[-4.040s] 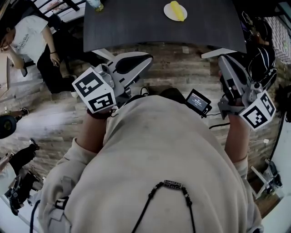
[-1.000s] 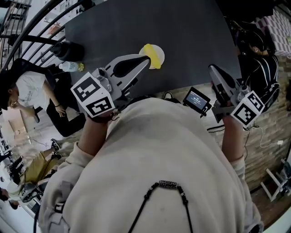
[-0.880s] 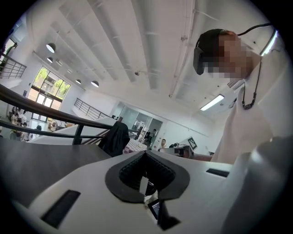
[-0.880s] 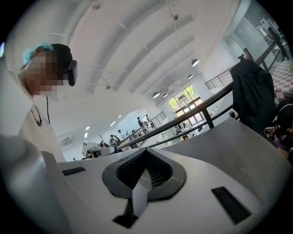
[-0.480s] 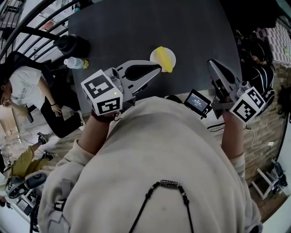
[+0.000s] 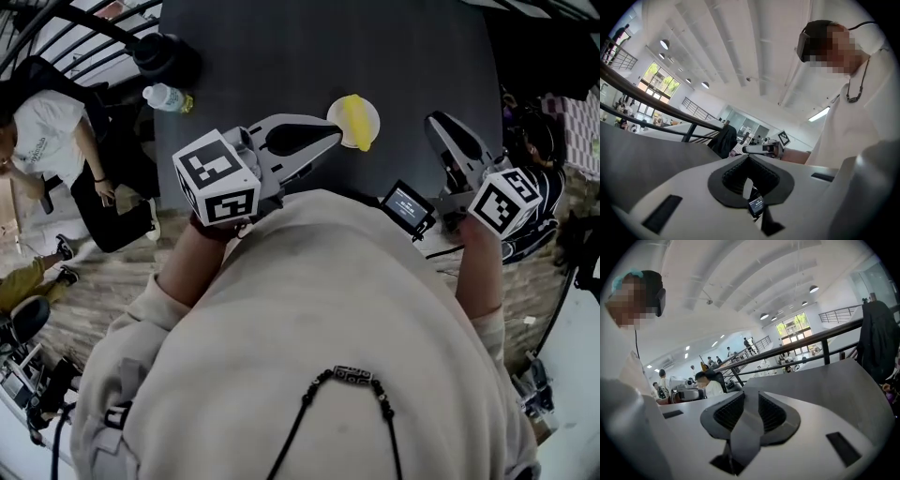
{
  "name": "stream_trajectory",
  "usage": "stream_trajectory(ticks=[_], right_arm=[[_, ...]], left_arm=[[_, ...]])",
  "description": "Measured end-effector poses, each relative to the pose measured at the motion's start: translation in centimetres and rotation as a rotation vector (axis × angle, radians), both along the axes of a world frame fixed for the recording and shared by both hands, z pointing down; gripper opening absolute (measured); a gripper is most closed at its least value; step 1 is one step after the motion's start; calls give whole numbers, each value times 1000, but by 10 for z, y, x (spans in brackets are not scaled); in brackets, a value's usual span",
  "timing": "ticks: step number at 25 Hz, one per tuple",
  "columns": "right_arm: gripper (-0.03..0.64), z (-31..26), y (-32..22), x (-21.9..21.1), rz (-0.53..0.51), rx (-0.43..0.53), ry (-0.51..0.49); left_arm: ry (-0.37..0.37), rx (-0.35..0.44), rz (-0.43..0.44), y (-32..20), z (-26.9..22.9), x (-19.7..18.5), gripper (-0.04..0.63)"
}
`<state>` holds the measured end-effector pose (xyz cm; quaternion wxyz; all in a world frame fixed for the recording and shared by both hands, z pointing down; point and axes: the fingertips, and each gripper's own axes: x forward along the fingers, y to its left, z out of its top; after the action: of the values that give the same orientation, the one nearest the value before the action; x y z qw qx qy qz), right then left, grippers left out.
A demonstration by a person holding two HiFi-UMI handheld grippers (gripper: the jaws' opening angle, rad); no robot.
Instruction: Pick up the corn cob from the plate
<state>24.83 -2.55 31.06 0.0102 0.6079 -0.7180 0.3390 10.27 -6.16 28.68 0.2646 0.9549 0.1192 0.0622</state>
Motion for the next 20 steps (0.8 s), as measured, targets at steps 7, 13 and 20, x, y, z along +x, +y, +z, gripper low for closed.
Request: stream_trajectory(ticks=[7, 13, 20], right_arm=[[190, 42, -26, 3, -116, -177, 33], [203, 70, -52, -5, -202, -252, 32], [212, 96, -76, -25, -270, -303, 20]], left_arm=[[2, -33, -110, -9, 9, -5, 6], [-22, -70, -214, -27, 24, -22, 6], [-55, -87, -339, -52, 36, -55, 6]])
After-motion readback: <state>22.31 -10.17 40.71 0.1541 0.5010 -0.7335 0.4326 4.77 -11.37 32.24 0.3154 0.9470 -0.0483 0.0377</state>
